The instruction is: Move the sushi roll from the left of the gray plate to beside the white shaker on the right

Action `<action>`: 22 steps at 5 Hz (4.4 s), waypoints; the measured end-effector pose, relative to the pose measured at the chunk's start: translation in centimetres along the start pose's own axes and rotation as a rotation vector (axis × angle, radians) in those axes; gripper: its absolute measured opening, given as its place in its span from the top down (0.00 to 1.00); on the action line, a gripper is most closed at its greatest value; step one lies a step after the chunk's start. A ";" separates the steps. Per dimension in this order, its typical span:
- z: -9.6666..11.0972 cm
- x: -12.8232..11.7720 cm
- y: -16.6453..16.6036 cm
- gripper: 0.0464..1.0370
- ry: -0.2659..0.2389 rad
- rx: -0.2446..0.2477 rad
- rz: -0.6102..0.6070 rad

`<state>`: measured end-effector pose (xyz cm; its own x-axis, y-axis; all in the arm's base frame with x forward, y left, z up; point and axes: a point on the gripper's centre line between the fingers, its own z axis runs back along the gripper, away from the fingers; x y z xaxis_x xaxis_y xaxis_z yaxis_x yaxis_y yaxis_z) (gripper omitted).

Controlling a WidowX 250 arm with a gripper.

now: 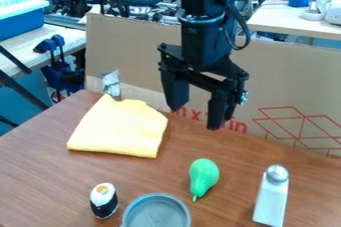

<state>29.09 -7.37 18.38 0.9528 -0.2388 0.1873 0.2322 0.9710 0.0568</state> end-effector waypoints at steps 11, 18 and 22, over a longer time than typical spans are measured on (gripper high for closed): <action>-12.8 -8.8 9.4 0.03 0.278 -0.006 -0.041; -3.3 2.7 3.1 0.44 -0.282 -0.065 0.125; -6.9 -0.8 -13.1 0.44 0.074 -0.150 -0.238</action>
<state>26.62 -19.79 10.72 0.8787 -0.4638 0.1134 0.4717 0.8800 -0.0560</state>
